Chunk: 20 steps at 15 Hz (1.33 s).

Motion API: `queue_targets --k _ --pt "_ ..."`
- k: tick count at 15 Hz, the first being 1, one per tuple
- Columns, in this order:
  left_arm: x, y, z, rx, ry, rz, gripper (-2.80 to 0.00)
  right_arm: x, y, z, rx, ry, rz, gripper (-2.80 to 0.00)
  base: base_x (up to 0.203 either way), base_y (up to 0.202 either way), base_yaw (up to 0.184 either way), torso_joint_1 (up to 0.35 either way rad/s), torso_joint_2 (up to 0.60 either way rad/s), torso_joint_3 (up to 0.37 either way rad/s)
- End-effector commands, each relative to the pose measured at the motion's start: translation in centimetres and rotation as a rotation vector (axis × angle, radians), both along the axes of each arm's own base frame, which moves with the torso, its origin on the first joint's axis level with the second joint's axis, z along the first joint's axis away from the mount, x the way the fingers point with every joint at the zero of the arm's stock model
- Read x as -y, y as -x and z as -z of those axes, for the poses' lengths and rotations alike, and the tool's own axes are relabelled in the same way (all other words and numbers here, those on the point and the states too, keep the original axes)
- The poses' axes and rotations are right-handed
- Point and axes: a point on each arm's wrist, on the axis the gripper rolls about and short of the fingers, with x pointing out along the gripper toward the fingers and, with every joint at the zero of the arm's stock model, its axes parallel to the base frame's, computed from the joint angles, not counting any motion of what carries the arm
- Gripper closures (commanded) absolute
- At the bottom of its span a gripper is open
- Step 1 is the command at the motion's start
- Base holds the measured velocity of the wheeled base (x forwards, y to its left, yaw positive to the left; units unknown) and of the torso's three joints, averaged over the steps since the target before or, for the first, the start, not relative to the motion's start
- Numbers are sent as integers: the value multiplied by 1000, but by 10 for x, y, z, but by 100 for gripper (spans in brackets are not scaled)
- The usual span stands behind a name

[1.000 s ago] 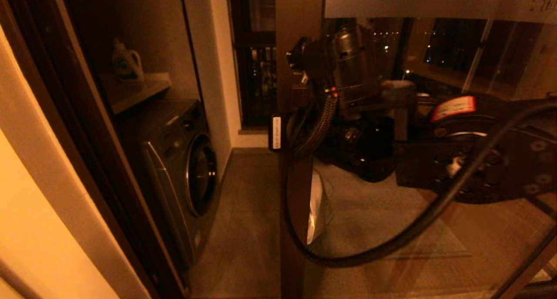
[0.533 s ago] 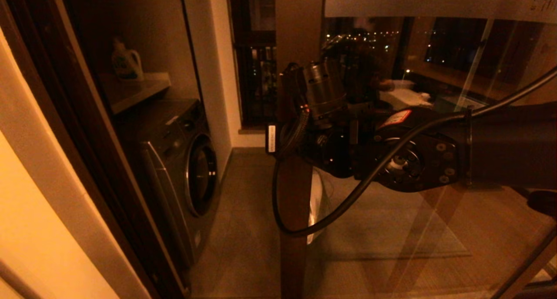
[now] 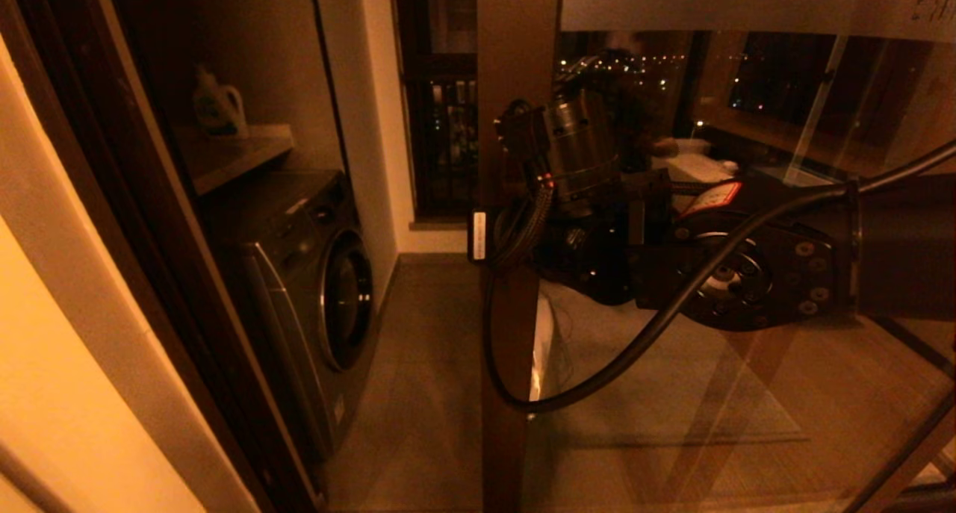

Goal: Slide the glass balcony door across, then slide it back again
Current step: Open the slid door

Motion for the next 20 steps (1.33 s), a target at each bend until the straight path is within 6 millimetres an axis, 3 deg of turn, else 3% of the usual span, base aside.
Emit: queue_targets --k 1,9,20 --pt "0 -3 11 -40 0 -1 0 5 4 -4 3 -2 8 0 0 0 0 0 0 0" --pt "0 -3 11 -40 0 -1 0 27 -1 -9 8 -5 58 0 0 0 0 0 0 0" --pt "0 -3 11 -40 0 -1 0 59 13 -12 -9 13 97 0 0 0 0 0 0 0"
